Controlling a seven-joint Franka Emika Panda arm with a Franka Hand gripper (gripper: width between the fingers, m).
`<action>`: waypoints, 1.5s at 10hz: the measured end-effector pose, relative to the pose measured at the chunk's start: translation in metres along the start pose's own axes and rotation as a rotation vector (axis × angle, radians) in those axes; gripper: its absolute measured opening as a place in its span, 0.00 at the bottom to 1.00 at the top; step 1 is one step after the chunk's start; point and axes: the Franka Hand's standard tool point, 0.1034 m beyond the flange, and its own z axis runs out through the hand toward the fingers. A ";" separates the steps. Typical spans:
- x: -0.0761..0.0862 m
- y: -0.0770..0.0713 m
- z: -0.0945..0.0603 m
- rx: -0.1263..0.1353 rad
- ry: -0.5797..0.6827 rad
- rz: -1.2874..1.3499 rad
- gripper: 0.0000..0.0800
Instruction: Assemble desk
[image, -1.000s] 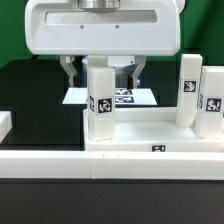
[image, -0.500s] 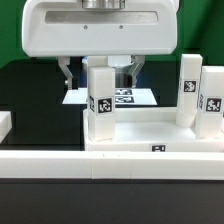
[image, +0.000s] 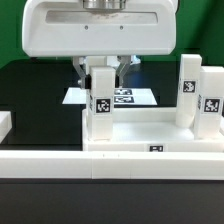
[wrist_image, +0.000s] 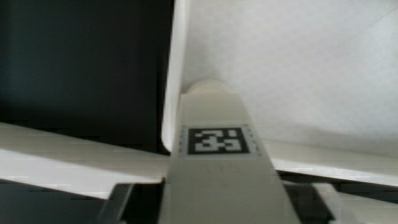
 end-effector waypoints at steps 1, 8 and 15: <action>0.000 0.000 0.000 0.000 0.000 0.027 0.36; -0.002 0.001 0.001 0.033 0.033 0.591 0.36; 0.000 -0.004 0.002 0.067 0.012 1.333 0.36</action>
Offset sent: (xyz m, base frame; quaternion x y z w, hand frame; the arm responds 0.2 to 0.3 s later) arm 0.0000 0.0000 0.0000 0.0000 0.0000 0.1938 0.9810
